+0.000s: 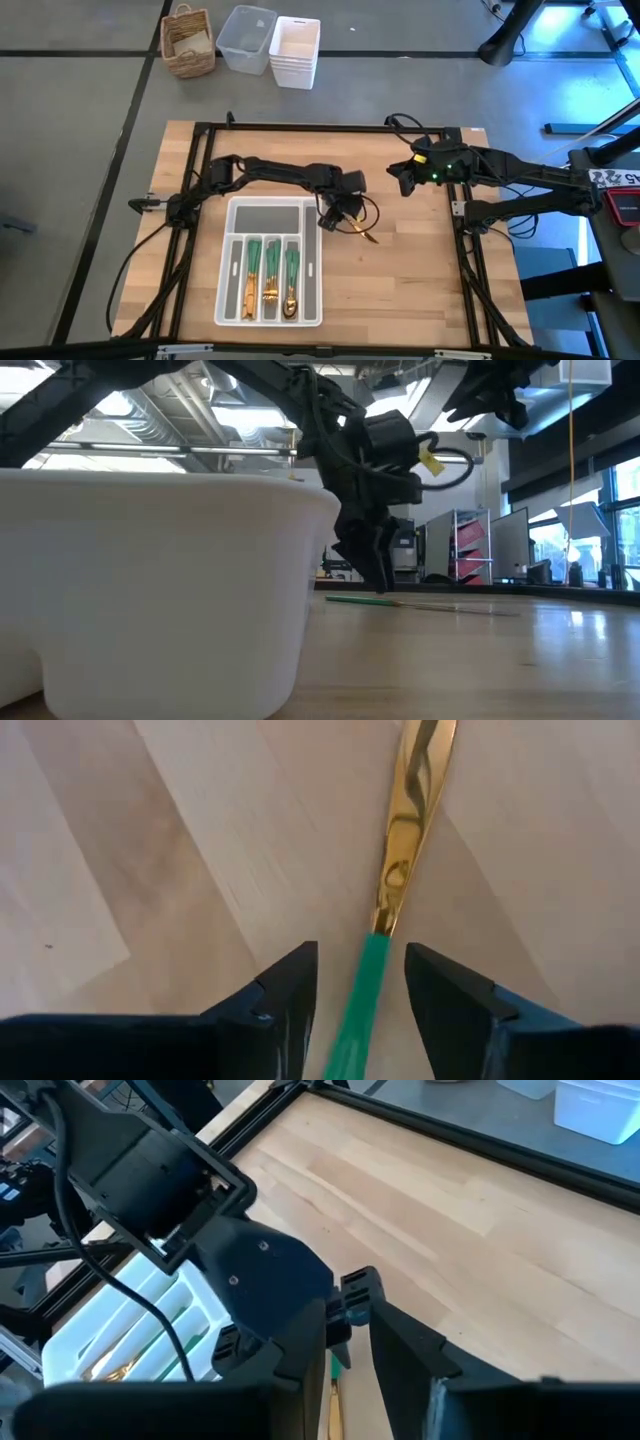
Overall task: Sort silverware
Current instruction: Put the table knife in the silverware tray
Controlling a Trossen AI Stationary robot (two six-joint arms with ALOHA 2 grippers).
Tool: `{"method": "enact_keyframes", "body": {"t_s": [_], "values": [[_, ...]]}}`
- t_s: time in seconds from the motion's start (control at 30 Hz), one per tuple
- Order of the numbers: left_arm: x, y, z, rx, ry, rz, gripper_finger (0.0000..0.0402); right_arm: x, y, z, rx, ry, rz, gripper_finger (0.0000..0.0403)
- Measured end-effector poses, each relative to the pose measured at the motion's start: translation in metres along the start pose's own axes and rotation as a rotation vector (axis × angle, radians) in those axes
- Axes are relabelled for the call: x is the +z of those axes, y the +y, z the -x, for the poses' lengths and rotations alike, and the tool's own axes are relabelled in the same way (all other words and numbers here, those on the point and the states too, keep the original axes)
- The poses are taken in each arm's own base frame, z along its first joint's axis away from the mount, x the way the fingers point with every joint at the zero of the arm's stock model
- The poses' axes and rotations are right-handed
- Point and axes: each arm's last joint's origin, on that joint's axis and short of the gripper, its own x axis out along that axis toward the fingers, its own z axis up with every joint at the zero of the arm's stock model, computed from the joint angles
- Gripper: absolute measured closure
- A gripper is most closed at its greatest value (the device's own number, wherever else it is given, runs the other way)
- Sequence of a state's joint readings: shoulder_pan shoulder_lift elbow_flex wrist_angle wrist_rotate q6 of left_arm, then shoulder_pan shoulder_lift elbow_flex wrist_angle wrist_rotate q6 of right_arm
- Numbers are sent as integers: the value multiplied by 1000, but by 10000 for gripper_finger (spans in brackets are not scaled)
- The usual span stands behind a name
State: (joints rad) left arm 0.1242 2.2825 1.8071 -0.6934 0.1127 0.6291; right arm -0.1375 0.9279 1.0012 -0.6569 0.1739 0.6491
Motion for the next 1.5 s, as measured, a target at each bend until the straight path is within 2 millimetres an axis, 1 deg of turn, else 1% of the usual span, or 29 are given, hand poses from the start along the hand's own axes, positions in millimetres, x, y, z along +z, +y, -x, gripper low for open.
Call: {"method": "enact_keyframes", "body": {"t_s": [0.13,0.2,0.33,0.43,0.53,0.7,0.77,0.97,1.2,1.37,1.5], "values": [[-2,0,-9,1,10,-5,272,0,0,0,8,3,0,320],[-6,-2,-17,-22,35,-8,278,0,0,0,8,4,0,320],[-8,-2,-23,-30,49,-15,287,0,0,0,8,4,0,320],[-8,-3,-24,-34,57,-32,300,0,0,0,8,4,0,320],[-8,-5,-25,-36,62,-56,325,0,0,0,8,4,0,320],[-6,-8,-25,-33,69,-65,379,0,0,0,8,4,0,320],[-5,-9,-26,-34,70,-71,390,0,0,0,9,3,0,320],[-2,-9,-25,-21,53,-81,379,0,0,0,10,2,-1,320],[7,0,-19,6,22,-65,386,0,0,1,11,1,-1,320],[18,9,-6,46,-22,-63,386,1,0,6,23,-14,-2,320],[27,16,4,75,-63,-57,399,1,-2,15,41,-38,-6,320]]}}
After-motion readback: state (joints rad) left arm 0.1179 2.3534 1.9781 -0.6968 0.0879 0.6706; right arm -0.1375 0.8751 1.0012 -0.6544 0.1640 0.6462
